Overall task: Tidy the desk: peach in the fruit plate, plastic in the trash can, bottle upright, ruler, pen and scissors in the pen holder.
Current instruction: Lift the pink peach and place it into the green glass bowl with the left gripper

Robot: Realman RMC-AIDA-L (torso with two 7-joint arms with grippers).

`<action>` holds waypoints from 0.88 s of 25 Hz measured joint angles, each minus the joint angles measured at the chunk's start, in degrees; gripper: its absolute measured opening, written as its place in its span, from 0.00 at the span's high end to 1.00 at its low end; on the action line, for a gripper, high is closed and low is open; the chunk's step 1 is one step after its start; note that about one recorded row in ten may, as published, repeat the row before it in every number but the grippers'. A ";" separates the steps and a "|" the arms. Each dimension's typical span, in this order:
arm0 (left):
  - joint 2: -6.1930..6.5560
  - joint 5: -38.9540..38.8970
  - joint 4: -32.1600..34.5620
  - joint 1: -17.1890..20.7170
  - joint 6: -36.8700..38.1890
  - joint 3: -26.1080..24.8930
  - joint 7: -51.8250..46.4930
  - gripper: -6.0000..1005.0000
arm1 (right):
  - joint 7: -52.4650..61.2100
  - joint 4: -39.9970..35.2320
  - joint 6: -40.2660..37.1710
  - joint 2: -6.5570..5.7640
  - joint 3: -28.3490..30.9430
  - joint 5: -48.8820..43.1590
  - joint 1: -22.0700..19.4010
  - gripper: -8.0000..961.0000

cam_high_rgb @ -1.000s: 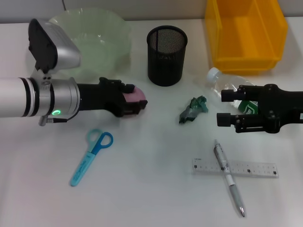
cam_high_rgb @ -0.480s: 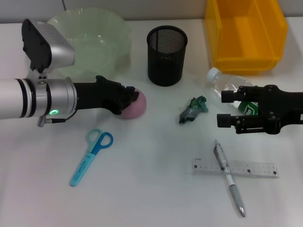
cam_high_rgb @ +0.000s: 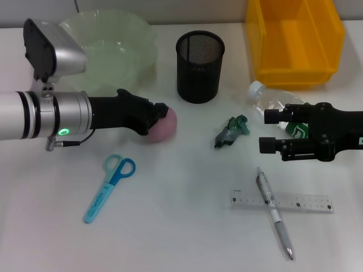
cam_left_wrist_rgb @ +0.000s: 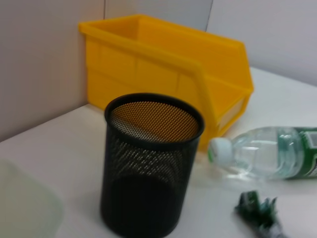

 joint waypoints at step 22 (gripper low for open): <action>0.11 -7.28 13.14 4.13 -4.86 -7.50 -1.03 0.91 | -0.69 2.12 0.10 0.18 0.01 0.07 0.27 0.17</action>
